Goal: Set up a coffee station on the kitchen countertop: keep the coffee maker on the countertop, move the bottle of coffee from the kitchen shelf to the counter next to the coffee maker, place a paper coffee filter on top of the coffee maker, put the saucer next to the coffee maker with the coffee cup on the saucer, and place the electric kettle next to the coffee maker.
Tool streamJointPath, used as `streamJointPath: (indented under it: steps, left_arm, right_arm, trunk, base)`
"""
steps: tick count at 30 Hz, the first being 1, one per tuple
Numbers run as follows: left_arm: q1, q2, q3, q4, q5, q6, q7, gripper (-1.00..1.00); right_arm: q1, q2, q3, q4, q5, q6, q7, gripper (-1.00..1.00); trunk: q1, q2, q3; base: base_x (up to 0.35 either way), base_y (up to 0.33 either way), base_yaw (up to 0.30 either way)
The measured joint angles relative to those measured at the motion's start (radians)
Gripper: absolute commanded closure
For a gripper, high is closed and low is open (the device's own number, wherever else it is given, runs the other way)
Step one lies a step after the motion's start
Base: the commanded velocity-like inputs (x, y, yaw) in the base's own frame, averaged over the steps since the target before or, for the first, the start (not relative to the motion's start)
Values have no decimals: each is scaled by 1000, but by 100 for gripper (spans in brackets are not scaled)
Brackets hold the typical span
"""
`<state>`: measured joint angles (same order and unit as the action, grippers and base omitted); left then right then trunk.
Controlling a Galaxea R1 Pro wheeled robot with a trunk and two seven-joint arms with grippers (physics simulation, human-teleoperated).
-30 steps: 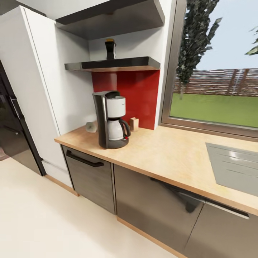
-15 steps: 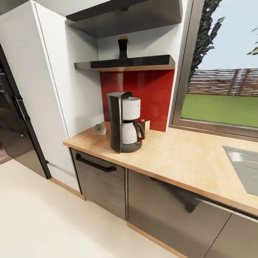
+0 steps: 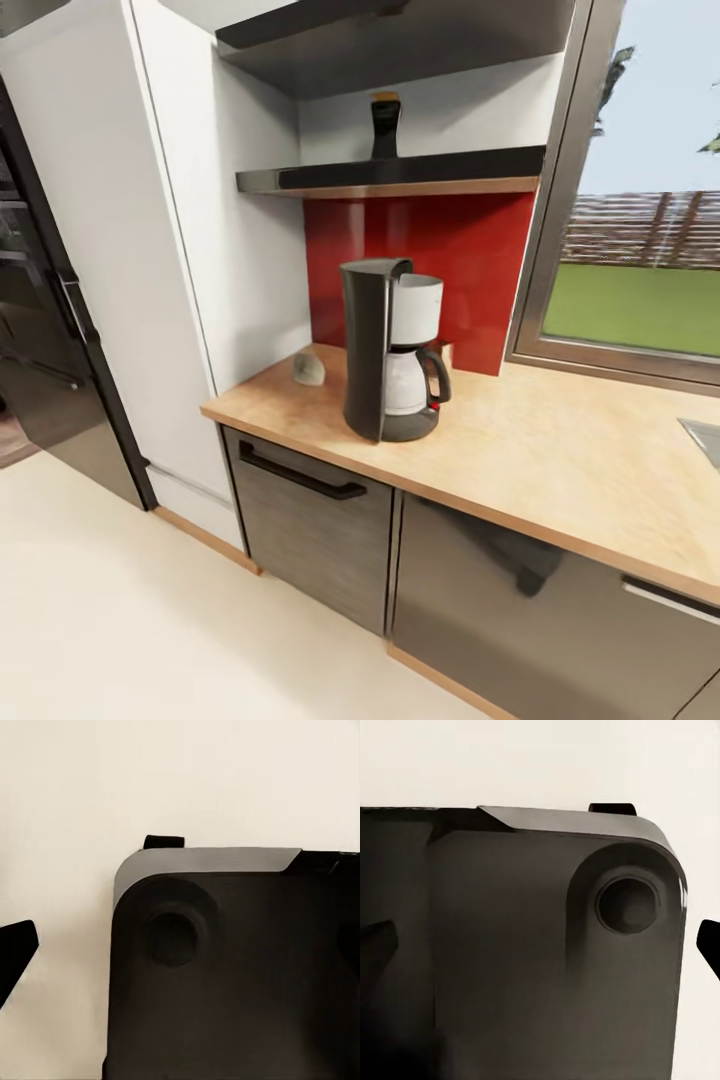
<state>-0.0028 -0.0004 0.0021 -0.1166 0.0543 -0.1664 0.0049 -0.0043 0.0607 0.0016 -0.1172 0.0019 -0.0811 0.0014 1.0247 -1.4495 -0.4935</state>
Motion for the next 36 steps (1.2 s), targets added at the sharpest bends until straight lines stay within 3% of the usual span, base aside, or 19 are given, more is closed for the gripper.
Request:
streamJointPath:
  steps: [36]
  left_arm:
    - [-1,-1,0,-1,0,0,7,-100]
  right_arm:
    - [0,-1,0,0,0,-6,2,-100]
  trunk:
    - [0,0,0]
  base:
    - [156,307,0]
